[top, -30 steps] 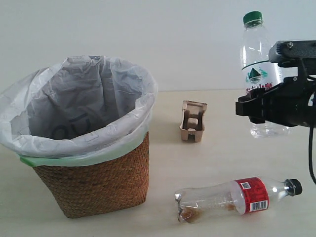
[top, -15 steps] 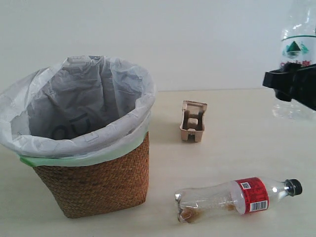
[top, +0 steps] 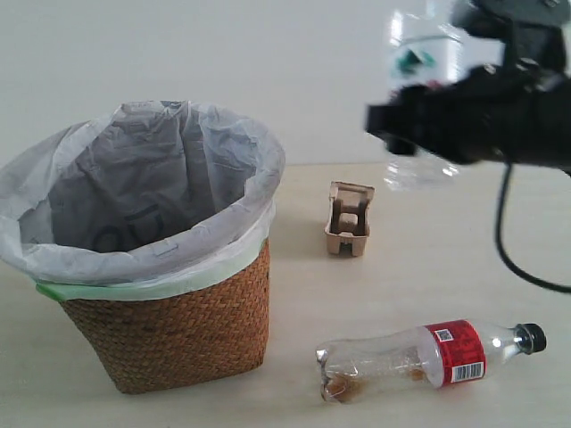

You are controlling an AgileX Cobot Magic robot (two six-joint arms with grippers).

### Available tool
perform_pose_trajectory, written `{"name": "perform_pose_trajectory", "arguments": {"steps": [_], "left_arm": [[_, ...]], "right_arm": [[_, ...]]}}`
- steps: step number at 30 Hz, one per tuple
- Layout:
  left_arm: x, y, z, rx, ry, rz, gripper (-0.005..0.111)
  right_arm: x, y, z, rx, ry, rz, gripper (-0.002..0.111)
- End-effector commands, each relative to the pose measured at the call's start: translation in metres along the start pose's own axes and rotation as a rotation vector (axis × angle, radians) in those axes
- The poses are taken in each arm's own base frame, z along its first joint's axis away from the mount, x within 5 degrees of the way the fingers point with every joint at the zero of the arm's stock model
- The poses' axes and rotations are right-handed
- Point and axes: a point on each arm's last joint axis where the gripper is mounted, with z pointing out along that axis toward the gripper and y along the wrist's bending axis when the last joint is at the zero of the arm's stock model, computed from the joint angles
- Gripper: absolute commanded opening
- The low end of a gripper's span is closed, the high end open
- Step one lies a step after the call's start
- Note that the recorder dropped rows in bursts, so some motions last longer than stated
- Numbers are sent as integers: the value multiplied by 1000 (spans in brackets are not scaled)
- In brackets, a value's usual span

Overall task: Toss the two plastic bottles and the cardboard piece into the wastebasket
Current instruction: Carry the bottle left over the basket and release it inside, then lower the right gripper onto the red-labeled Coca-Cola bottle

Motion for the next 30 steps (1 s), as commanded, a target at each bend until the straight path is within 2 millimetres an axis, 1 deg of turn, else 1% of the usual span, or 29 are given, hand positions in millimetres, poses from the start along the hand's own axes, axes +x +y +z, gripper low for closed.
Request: {"name": "perform_pose_trajectory", "arguments": {"steps": [1,2,3,4,5,6,8,9,11,12,14,16,20,23,25,28,30], "left_arm": [[1,0,0,6,1,2,4],[1,0,0,6,1,2,4],[1,0,0,6,1,2,4],[1,0,0,6,1,2,4],[1,0,0,6,1,2,4],[1,0,0,6,1,2,4],[1,0,0,6,1,2,4],[1,0,0,6,1,2,4],[1,0,0,6,1,2,4],[1,0,0,6,1,2,4],[1,0,0,6,1,2,4],[1,0,0,6,1,2,4],[1,0,0,6,1,2,4],[1,0,0,6,1,2,4],[1,0,0,6,1,2,4],[1,0,0,6,1,2,4],[1,0,0,6,1,2,4]], "right_arm": [[-69,91,-20,-312,-122,23,35],[-86,104,-30,-361,-165,21,51],[-102,110,-38,-393,-203,66,74],[-112,114,-44,-414,-224,97,81],[-118,116,-48,-433,-219,123,80],[-123,114,-50,-439,-195,135,74],[-123,105,-48,-410,-165,105,68],[-119,97,-41,-387,-124,106,70],[-111,89,-30,-363,-53,144,76],[-106,85,-24,-343,-28,133,78],[-101,76,-17,-293,6,92,78],[-100,63,-14,-226,35,81,78],[-101,30,-19,-76,98,93,78],[-97,2,-22,47,186,67,78],[-93,-16,-24,114,250,81,78],[-88,-36,-29,179,324,107,78],[-84,-44,-32,203,384,109,78]]}}
